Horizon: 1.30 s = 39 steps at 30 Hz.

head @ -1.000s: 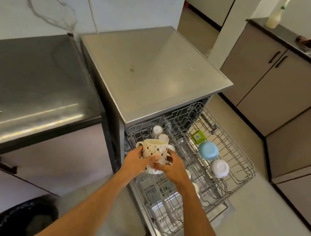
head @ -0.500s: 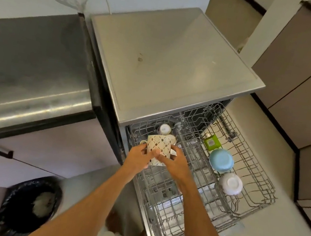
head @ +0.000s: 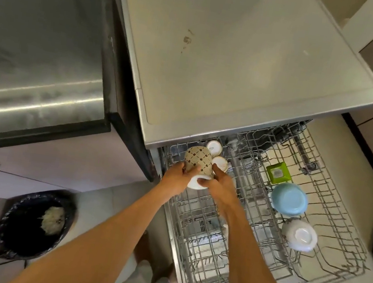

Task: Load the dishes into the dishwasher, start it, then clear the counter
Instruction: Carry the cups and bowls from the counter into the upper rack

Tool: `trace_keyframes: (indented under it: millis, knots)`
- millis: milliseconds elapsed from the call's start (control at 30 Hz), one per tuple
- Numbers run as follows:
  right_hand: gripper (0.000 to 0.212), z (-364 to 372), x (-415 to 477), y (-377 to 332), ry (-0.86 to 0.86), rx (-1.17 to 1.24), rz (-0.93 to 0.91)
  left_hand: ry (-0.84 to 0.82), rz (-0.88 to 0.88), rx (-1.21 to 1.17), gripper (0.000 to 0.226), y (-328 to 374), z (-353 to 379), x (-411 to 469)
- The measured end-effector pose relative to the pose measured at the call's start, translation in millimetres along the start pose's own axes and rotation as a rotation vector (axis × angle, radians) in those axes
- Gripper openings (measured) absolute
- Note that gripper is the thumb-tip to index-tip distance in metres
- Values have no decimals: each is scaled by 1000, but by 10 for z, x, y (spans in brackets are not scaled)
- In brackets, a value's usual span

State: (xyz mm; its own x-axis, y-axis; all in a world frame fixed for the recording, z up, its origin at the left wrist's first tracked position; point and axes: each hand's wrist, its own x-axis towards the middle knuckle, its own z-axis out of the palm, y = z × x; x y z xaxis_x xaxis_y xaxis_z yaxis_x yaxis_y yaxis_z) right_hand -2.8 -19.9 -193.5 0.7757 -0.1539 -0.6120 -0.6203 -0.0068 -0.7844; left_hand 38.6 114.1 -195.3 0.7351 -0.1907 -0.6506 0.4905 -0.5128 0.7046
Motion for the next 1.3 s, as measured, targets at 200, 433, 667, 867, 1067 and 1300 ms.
trace_keyframes:
  millis: [200, 433, 667, 867, 1067, 1300]
  knots:
    - [36, 45, 385, 102, 81, -130, -59, 4, -20, 41, 49, 24, -8, 292]
    - [45, 70, 823, 243, 116, -195, 70, 69, -127, 40, 59, -12, 73, 609]
    - [30, 109, 991, 160, 117, -289, 42, 89, -263, -53, 60, 19, 92, 796]
    - [28, 174, 1095, 124, 166, -342, 8, 104, -251, -162, 50, 20, 53, 941]
    - [26, 215, 1135, 109, 180, -386, 3, 137, -288, -142, 41, -12, 43, 1020]
    - [33, 254, 1140, 197, 200, -262, 92, 151, -234, 10, 50, -30, 19, 971]
